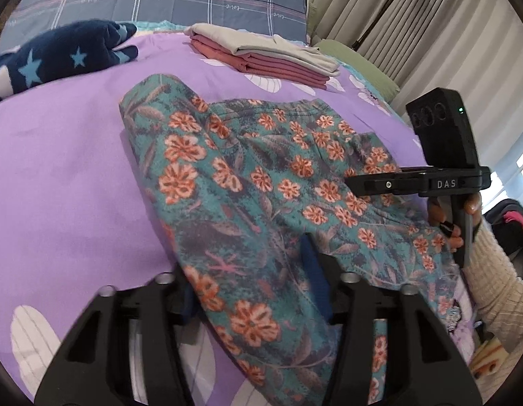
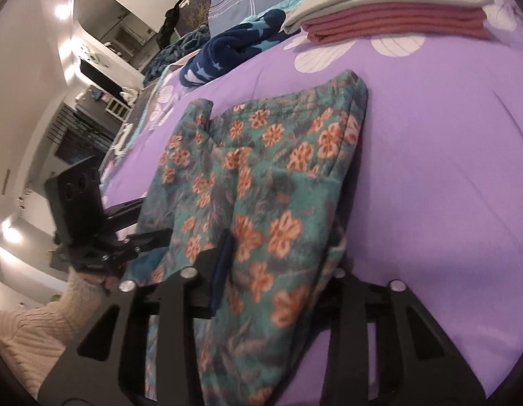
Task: Fold small clothes
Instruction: 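Lift the folded shirt with both grippers and carry it toward the pillows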
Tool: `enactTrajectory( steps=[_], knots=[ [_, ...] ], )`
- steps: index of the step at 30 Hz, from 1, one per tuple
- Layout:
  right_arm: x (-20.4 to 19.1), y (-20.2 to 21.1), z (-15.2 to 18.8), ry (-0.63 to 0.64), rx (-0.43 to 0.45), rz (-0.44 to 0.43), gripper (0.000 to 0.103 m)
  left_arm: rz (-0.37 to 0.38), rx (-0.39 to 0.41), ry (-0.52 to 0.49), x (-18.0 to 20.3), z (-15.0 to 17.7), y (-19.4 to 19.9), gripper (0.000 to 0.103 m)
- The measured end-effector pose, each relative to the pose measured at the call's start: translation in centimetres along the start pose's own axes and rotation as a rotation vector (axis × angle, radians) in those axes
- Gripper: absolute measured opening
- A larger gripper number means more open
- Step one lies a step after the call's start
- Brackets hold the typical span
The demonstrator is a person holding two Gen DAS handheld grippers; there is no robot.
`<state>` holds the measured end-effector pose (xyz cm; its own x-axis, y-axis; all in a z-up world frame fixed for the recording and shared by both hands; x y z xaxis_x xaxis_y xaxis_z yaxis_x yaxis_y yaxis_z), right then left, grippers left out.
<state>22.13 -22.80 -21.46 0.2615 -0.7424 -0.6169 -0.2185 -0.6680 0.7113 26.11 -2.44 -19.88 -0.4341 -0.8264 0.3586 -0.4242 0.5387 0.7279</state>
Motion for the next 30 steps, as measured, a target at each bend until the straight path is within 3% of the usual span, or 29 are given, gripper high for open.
enactTrajectory(
  steps=[1, 4, 8, 19, 25, 30],
  knots=[
    [-0.1, 0.1, 0.0, 0.001, 0.008, 0.017, 0.026, 0.001, 0.004, -0.005, 0.2, -0.1, 0.1, 0.030],
    [-1.1, 1.1, 0.0, 0.045, 0.056, 0.090, 0.021, -0.040, 0.027, -0.051, 1.1, -0.4, 0.9, 0.023],
    [-4.1, 3.6, -0.1, 0.162, 0.144, 0.193, 0.019, -0.085, 0.073, -0.112, 2.8, -1.3, 2.7, 0.022],
    [-11.4, 13.8, 0.8, 0.336, 0.425, 0.340, 0.018, -0.123, 0.260, -0.263, 10.9, -4.6, 10.4, 0.022],
    [-12.8, 20.7, 2.1, 0.379, 0.560, 0.434, 0.018, -0.108, 0.328, -0.351, 16.3, -6.5, 12.4, 0.022],
    [-11.4, 25.7, 3.2, 0.367, 0.638, 0.539, 0.018, -0.080, 0.358, -0.449, 21.6, -8.7, 11.8, 0.022]
  ],
)
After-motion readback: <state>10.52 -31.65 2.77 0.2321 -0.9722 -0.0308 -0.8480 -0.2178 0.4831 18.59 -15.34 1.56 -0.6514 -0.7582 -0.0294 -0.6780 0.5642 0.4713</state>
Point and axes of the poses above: each gripper's, at about its wrist camera, not at the fingertips, and y roughly against the way its jaws point, x to its right, z to its underside, the point moved 10 cm from there along -y, roughly the way its jaws point
